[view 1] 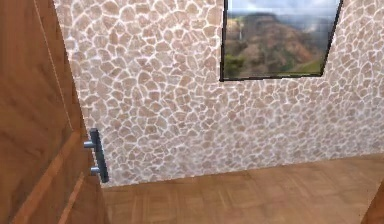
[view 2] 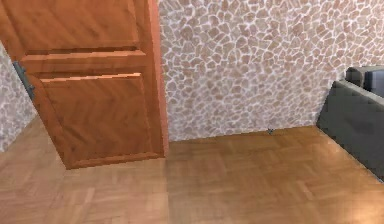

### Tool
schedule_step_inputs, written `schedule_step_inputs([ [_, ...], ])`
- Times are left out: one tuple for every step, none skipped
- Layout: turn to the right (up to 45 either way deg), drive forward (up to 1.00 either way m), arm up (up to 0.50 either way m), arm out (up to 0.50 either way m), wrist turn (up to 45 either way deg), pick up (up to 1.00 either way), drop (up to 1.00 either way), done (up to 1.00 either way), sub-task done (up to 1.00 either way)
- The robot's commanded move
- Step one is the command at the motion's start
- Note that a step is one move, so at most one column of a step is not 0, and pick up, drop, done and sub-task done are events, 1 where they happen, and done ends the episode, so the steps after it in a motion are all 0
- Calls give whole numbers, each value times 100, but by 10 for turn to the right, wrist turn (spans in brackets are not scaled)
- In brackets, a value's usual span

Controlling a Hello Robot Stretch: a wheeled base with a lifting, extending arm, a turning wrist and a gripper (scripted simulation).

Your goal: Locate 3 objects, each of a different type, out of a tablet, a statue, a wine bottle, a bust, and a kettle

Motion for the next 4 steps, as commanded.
schedule_step_inputs([
  [330, 0, 0, 0, 0, 0, 0, 0, 0],
  [0, 100, 0, 0, 0, 0, 0, 0, 0],
  [30, 0, 0, 0, 0, 0, 0, 0, 0],
  [0, 90, 0, 0, 0, 0, 0, 0, 0],
])
